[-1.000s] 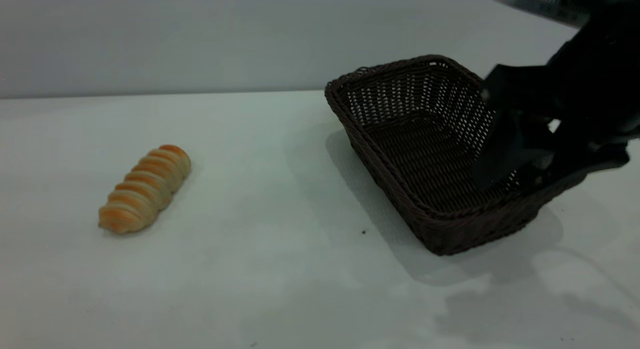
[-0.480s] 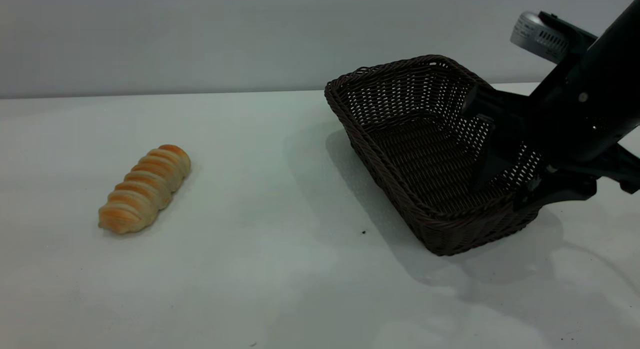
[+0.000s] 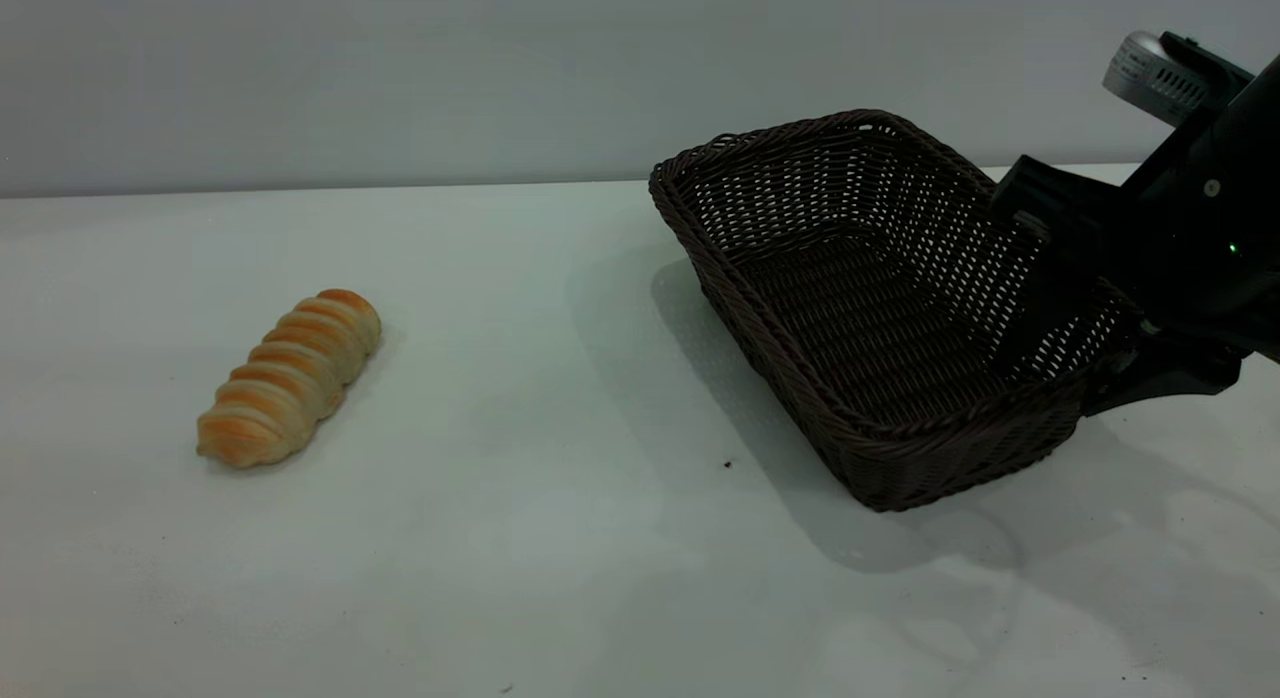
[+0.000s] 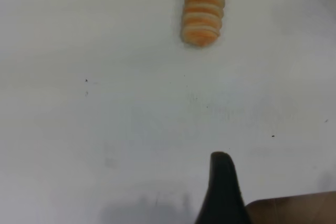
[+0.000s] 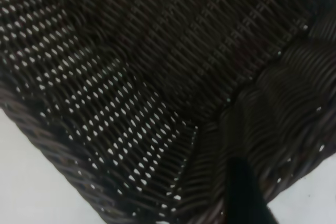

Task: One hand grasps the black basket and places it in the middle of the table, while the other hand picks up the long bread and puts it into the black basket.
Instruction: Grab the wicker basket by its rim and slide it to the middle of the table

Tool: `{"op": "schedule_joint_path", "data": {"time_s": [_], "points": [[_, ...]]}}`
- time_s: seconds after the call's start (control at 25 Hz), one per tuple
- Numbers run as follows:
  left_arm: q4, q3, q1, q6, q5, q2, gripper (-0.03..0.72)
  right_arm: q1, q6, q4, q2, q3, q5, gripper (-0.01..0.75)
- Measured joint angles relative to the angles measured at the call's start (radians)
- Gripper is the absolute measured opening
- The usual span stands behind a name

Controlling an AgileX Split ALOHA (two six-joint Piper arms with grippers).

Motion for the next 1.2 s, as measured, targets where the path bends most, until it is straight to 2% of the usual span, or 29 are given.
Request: {"op": "schedule_joint_path", "data": {"time_s": [0.2, 0.8, 1.2], "points": [[0.000, 0.000, 0.000, 0.000, 0.000, 0.000, 0.585, -0.002, 0.023, 0.001, 0.012, 0.000, -0.040, 0.438], [0.001, 0.000, 0.000, 0.000, -0.005, 0.000, 0.585, -0.003, 0.045, 0.004, 0.055, -0.006, -0.009, 0.438], [0.001, 0.000, 0.000, 0.000, -0.001, 0.000, 0.585, -0.003, 0.088, 0.097, 0.158, -0.006, -0.152, 0.438]]}}
